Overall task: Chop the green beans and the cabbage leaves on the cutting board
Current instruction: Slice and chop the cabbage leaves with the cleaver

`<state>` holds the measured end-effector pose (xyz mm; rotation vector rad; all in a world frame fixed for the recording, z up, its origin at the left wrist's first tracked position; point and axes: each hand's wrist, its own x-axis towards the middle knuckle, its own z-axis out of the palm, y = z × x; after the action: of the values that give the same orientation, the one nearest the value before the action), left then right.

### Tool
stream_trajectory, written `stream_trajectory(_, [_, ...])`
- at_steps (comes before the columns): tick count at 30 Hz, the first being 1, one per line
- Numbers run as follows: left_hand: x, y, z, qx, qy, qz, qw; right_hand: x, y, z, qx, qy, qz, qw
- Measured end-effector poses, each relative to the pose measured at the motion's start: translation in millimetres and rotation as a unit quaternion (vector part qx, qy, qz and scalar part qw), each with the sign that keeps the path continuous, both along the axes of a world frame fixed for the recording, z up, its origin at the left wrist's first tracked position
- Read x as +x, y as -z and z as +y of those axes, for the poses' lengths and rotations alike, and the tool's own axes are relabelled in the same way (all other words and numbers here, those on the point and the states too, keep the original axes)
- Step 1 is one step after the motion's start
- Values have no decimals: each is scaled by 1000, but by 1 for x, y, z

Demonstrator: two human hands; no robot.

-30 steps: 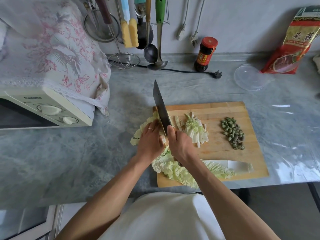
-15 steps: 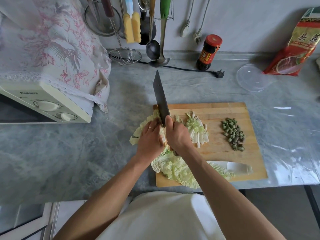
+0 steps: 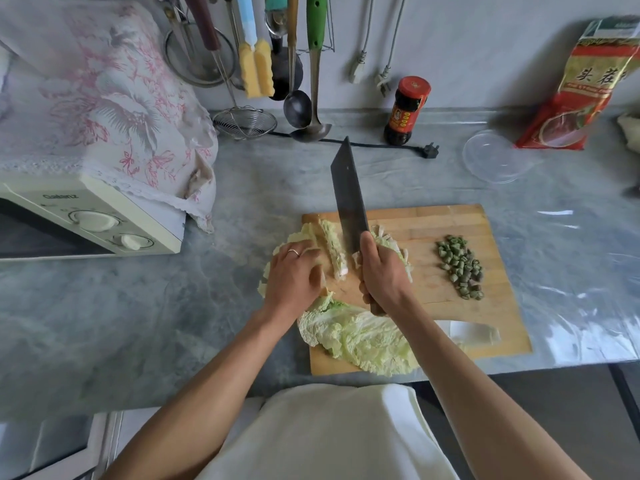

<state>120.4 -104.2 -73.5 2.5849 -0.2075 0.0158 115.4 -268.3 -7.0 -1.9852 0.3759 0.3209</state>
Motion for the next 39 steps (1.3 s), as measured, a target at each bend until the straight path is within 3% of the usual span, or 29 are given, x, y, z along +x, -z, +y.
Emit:
stream_trajectory(4, [11,-11,-14,-82,30,50,995,-17,3,-18,7,31,-3,1000])
stream_trajectory(14, [53,-32,-76,16,-95,230,968,-37,-13,-47,16,51,-36,998])
stream_trajectory(21, [42,-33,-109,-24,8,242,970,-40,-17,-62,-52,48,-71,995])
stream_trajectory(28, [34,-39,-56,-131,-11,165,977,-42,-20,-63,-52,22,-55,997])
stream_trajectory(30, [38,-33,-33,-86,21,153,984,-41,-18,-59,-26,18,-40,999])
stream_trajectory(32, [43,-28,-15,24,104,138,985,-42,-17,-55,-18,8,-27,999])
stream_trajectory(35, [52,-28,0,189,254,114,942,-44,-20,-52,-12,-3,-19,1000])
stream_trajectory(39, [67,-36,7,282,352,70,890,-44,-19,-50,-7,1,-16,1000])
